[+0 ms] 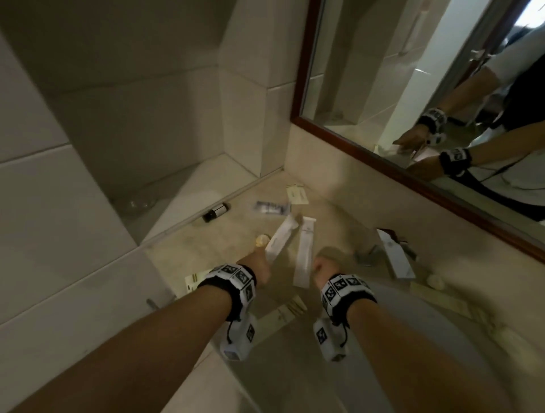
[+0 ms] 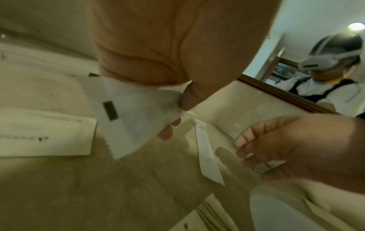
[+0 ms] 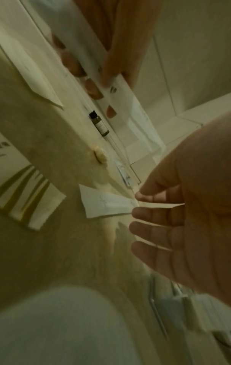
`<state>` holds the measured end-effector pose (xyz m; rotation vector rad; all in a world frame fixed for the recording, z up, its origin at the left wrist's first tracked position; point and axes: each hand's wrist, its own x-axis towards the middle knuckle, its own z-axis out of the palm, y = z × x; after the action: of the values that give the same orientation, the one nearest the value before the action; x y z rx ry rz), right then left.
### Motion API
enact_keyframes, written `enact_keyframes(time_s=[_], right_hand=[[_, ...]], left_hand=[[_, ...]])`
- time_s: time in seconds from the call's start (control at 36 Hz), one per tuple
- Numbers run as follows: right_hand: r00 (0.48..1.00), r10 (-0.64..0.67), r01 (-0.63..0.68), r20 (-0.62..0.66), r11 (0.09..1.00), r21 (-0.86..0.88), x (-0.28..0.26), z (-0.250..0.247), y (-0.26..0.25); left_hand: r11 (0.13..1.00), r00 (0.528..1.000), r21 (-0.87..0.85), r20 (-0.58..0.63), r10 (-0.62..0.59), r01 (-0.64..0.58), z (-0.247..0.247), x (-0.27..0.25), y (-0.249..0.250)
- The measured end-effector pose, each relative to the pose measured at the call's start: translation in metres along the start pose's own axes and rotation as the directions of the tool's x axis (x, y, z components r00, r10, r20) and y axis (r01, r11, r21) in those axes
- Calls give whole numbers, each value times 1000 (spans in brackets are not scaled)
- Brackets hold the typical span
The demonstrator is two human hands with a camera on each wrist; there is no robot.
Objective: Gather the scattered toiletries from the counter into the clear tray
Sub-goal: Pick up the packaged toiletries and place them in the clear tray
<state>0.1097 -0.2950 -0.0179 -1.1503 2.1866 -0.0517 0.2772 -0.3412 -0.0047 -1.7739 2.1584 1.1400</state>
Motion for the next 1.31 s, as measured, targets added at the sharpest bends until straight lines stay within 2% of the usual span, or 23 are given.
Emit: enact_keyframes(time_s=[0.11,0.19,0.28,0.36,0.5,0.56,0.67,0.78,0.89,0.97,1.08,1.22,1.31], right_hand=[[997,73,-73,-24,997,-37,67,26,7],[997,77,-75,24,996,-47,46,22,-14],[993,108,-97,43,976,-193,30,28,-20],[982,167,-143,86,961,-235,35,31,-20],[988,106,-93,115,989,-117,52,37,-16],[985,99,-108,144,993,53,49,31,-15],[984,63,-115,166,938,327,42,13,-15],[996,-21,-28,90,856,517,29,8,-13],[995,-104,86,-3,808,582,-4,-6,-4],[991,-137,120,-7,844,523,-24,-15,4],[987,-153,159,-40,948,277,-47,-32,18],[979,-197,202,-48,967,152,-82,-60,52],[979,-169,185,-118,972,145,-100,-79,79]], left_hand=[[997,1000,-73,8,28,-28,3,20,-11],[988,999,-148,18,40,-37,8,32,-19],[980,998,-196,54,44,-33,10,45,-24],[970,997,-243,62,41,-25,7,48,-26],[966,998,-257,68,-13,30,8,54,-28],[962,999,-270,50,-18,31,7,54,-25],[945,999,-327,43,-10,23,3,55,-14],[885,1000,-465,-14,-12,4,5,59,0],[787,1000,-617,-20,-3,-10,4,44,39],[722,998,-692,33,59,-20,2,19,71],[751,977,-648,55,207,-123,21,-4,102],[834,943,-472,13,331,-286,31,-28,132],[834,886,-358,39,463,-420,36,-42,147]])
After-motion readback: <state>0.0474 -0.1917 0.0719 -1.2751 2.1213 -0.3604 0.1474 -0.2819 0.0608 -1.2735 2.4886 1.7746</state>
